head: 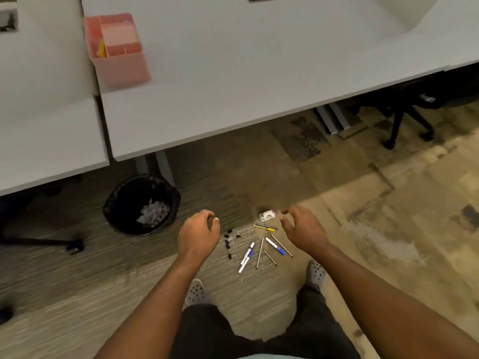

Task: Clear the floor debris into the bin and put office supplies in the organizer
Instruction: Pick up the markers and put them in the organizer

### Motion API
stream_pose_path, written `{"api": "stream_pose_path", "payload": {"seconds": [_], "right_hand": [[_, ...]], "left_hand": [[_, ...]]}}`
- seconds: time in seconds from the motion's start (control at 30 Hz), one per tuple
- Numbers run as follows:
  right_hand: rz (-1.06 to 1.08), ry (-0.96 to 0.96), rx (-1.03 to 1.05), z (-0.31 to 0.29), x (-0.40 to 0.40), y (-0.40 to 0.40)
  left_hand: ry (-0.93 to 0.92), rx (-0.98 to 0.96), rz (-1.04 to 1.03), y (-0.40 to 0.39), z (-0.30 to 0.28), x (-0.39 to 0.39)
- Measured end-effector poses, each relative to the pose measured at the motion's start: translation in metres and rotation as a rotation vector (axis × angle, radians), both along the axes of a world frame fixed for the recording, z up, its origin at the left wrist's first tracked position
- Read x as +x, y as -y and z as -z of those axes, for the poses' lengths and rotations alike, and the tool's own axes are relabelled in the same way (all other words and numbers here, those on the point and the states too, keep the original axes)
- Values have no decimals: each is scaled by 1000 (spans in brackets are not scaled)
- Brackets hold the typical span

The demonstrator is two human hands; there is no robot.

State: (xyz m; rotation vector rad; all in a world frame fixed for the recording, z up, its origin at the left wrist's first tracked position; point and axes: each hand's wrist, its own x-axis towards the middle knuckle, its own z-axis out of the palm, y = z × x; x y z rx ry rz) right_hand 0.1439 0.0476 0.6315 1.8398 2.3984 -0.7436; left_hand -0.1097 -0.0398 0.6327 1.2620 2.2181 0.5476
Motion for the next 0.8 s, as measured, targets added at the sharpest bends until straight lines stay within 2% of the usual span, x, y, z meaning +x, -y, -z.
{"api": "stream_pose_path", "payload": {"seconds": [0.27,0.47,0.63,0.73,0.8], "right_hand": [[13,-22,-291,123,91,-38],[51,45,-483,243,141,-35],[78,85,-619,364,152,-25],[173,97,-628,447,146,-25],[264,99,-712,501,138,-28]], "left_hand": [[59,-122,-189,-17,103,103],[192,-324,-329,-31,216,179],[186,-424,-214,-28,337,213],[81,-529,6,-24,418,214],[20,-572,154,-23,471,211]]}}
